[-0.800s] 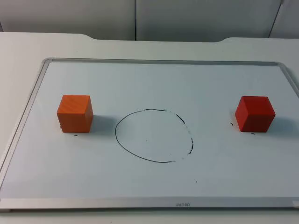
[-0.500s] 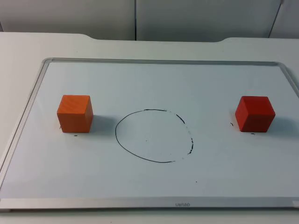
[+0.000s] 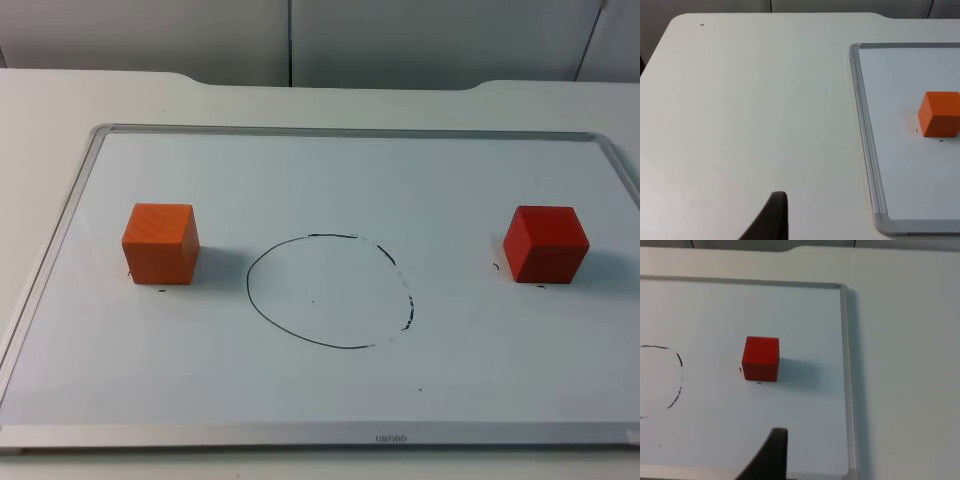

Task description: Pick up one cube with the left hand and another cube with the right hand. First place the cube in the right hand at the target position, then stack the cube in the left hand on top.

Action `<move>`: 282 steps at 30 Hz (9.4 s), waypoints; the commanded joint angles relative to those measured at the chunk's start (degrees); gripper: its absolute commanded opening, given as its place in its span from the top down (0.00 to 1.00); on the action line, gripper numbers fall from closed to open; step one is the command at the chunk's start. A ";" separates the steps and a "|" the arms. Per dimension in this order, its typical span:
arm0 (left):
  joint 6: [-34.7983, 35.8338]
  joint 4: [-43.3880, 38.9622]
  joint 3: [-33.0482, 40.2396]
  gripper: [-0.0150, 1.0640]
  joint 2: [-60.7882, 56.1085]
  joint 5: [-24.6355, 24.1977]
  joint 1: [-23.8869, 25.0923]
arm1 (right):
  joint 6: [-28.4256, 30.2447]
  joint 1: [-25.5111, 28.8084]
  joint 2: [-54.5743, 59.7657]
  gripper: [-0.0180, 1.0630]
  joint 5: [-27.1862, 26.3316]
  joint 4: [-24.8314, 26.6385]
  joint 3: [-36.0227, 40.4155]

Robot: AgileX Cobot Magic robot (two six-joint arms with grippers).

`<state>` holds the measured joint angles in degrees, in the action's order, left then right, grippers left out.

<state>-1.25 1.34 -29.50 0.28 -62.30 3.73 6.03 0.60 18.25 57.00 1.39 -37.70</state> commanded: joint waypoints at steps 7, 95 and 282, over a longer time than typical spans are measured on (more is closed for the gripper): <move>0.34 0.46 0.25 0.01 -0.28 0.55 0.12 | 3.42 0.28 11.43 0.01 -2.04 1.77 -9.22; 0.34 0.46 0.25 0.01 -0.28 0.55 0.12 | -23.90 -17.24 94.38 0.03 -19.07 -7.07 -32.32; 19.71 0.17 -41.89 0.02 116.21 30.29 -24.87 | -11.35 -17.24 56.51 0.99 -21.79 -11.75 -32.46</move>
<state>18.02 1.50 -70.93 116.54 -32.67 -20.81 -5.79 -16.60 75.25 35.92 -10.17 -70.25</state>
